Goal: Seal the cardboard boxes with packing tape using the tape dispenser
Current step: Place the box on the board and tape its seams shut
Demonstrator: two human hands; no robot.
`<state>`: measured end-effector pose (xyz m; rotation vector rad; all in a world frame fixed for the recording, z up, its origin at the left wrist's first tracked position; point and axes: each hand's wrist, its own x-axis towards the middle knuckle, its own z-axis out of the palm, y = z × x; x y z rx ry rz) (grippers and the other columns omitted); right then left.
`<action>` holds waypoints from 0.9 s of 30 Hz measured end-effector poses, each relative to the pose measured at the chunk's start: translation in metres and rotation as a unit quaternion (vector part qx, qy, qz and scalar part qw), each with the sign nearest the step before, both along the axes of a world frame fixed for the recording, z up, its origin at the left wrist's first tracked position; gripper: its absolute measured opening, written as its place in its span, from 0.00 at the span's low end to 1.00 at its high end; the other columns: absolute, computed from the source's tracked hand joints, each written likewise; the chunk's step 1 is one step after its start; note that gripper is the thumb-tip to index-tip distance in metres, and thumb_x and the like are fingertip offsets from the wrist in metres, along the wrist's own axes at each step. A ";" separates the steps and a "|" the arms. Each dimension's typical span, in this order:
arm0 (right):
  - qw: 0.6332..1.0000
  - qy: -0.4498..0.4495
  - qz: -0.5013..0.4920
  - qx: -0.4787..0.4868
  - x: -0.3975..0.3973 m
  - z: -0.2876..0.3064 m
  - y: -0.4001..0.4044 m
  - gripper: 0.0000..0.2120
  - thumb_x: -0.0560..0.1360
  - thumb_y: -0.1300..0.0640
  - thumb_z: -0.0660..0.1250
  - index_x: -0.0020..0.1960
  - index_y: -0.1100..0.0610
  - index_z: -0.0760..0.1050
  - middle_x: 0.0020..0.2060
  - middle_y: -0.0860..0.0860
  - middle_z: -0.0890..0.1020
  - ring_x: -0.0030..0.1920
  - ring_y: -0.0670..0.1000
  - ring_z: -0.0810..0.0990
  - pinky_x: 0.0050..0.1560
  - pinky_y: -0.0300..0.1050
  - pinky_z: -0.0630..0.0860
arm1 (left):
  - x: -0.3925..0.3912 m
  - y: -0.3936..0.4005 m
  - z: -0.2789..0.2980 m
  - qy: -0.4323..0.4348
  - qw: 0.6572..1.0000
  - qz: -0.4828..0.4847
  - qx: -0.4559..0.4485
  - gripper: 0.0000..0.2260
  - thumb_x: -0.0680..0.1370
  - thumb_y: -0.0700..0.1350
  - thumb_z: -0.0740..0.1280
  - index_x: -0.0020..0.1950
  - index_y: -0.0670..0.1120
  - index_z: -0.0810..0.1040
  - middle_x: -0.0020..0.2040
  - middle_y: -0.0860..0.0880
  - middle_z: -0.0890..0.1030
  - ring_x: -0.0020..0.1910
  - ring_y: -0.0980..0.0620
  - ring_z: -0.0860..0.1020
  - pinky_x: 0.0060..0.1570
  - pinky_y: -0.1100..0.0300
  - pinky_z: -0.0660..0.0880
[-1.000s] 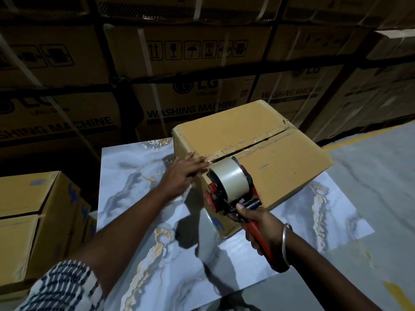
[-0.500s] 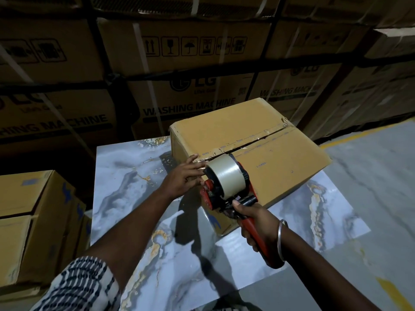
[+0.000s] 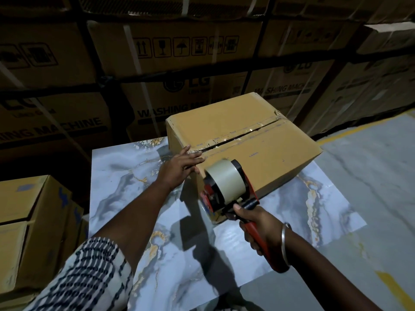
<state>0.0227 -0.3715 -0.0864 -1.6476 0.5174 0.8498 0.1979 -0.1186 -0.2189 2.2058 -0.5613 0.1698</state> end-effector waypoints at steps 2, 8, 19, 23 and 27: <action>1.000 -0.004 -0.007 0.000 -0.007 -0.002 -0.004 0.28 0.79 0.37 0.65 0.38 0.53 0.52 0.30 0.53 0.56 0.34 0.54 0.49 0.34 0.48 0.47 | 0.001 0.002 0.001 0.012 1.000 0.009 0.012 0.19 0.79 0.43 0.70 0.67 0.61 0.78 0.70 0.62 0.72 0.79 0.54 0.57 0.68 0.37 0.68; 1.000 -0.015 0.000 0.004 -0.010 -0.006 -0.005 0.28 0.79 0.38 0.64 0.38 0.54 0.52 0.28 0.53 0.57 0.33 0.54 0.49 0.33 0.48 0.48 | -0.027 -0.016 0.005 0.040 0.997 -0.011 0.064 0.17 0.81 0.48 0.64 0.70 0.59 0.73 0.74 0.63 0.65 0.80 0.53 0.49 0.69 0.23 0.45; 1.000 -0.017 0.002 0.011 -0.008 -0.009 -0.004 0.28 0.78 0.37 0.65 0.39 0.55 0.52 0.28 0.52 0.58 0.28 0.51 0.52 0.33 0.47 0.49 | -0.037 -0.023 -0.027 -0.032 0.998 -0.061 -0.005 0.18 0.74 0.52 0.72 0.62 0.49 0.83 0.76 0.56 0.69 0.81 0.50 0.51 0.70 0.30 0.62; 1.000 -0.015 0.003 0.013 -0.005 -0.007 -0.002 0.28 0.78 0.37 0.64 0.34 0.52 0.54 0.28 0.52 0.58 0.28 0.50 0.54 0.32 0.46 0.49 | -0.038 -0.029 -0.025 -0.050 0.997 -0.043 -0.034 0.16 0.73 0.47 0.76 0.59 0.43 0.84 0.72 0.52 0.72 0.80 0.56 0.51 0.73 0.47 0.59; 1.000 -0.022 0.013 0.014 -0.003 -0.009 -0.003 0.29 0.78 0.37 0.64 0.31 0.52 0.56 0.27 0.52 0.59 0.26 0.50 0.55 0.29 0.44 0.52 | -0.040 -0.028 -0.024 -0.047 0.998 -0.020 -0.021 0.15 0.72 0.39 0.77 0.58 0.44 0.84 0.71 0.58 0.71 0.79 0.62 0.51 0.65 0.46 0.68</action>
